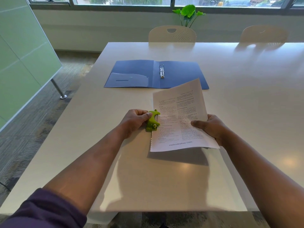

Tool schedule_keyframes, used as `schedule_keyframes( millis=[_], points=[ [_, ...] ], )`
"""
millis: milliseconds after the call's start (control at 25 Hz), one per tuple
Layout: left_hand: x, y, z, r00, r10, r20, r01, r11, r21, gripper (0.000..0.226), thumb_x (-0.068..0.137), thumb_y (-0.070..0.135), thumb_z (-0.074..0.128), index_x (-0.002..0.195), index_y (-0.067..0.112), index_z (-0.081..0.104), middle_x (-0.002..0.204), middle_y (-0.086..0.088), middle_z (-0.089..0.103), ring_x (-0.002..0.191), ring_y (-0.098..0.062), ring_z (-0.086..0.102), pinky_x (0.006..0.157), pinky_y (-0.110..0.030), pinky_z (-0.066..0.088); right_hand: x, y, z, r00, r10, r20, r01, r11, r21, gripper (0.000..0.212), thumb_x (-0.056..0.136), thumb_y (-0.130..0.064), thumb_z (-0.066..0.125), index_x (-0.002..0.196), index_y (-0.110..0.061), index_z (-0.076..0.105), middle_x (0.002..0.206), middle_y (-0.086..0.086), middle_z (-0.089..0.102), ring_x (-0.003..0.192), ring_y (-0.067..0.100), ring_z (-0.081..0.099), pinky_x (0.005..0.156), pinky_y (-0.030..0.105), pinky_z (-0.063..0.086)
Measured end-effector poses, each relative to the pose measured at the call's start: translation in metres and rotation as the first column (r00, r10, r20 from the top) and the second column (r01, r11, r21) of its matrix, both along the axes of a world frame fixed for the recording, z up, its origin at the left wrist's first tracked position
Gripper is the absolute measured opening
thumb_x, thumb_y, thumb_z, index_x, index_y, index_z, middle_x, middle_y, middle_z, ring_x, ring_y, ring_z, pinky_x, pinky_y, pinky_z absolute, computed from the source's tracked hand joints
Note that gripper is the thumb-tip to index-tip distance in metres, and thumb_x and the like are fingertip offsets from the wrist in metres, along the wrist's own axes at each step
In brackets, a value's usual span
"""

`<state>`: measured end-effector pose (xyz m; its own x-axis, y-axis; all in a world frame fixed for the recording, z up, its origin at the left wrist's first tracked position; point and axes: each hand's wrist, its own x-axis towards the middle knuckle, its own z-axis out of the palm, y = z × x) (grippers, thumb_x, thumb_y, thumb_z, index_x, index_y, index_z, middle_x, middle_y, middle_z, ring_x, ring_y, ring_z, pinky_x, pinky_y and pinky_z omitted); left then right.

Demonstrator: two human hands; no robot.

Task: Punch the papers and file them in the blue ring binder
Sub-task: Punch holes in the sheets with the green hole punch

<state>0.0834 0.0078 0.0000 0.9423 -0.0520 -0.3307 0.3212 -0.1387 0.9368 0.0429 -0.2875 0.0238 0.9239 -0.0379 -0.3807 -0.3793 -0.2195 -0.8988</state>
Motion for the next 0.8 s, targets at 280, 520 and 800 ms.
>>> schedule_keyframes(
  millis=[280, 520, 800],
  points=[
    [0.002, 0.0, 0.0, 1.0, 0.001, -0.021, -0.001, 1.0, 0.028, 0.024, 0.092, 0.029, 0.075, 0.107, 0.01, 0.077, 0.108, -0.011, 0.078, 0.098, -0.028, 0.076, 0.089, -0.043, 0.062, -0.001, 0.0, 0.0, 1.0, 0.001, 0.01, -0.001, 1.0, 0.007, 0.025, 0.093, -0.01, 0.07, 0.114, -0.023, 0.065, 0.105, 0.005, 0.071, 0.091, 0.032, 0.069, 0.068, 0.04, 0.058],
    [0.018, -0.005, 0.028, 0.984, -0.103, -0.144, 0.13, 0.972, 0.194, 0.029, 0.085, 0.018, 0.082, 0.11, 0.013, 0.067, 0.103, -0.01, 0.075, 0.086, -0.019, 0.075, 0.068, -0.03, 0.062, 0.0, 0.0, -0.003, 1.0, 0.01, 0.008, -0.01, 1.0, 0.001, 0.022, 0.093, -0.01, 0.07, 0.108, -0.026, 0.066, 0.109, 0.005, 0.072, 0.095, 0.034, 0.07, 0.075, 0.044, 0.06],
    [0.051, -0.009, 0.049, 0.897, -0.24, -0.371, 0.4, 0.796, 0.454, 0.047, 0.081, 0.024, 0.086, 0.119, 0.013, 0.06, 0.111, -0.01, 0.066, 0.085, -0.02, 0.065, 0.072, -0.033, 0.062, 0.002, -0.001, -0.003, 1.0, 0.019, -0.02, -0.019, 1.0, 0.007, 0.03, 0.093, -0.013, 0.071, 0.12, -0.025, 0.064, 0.111, 0.004, 0.071, 0.096, 0.034, 0.072, 0.076, 0.047, 0.063]
  ],
)
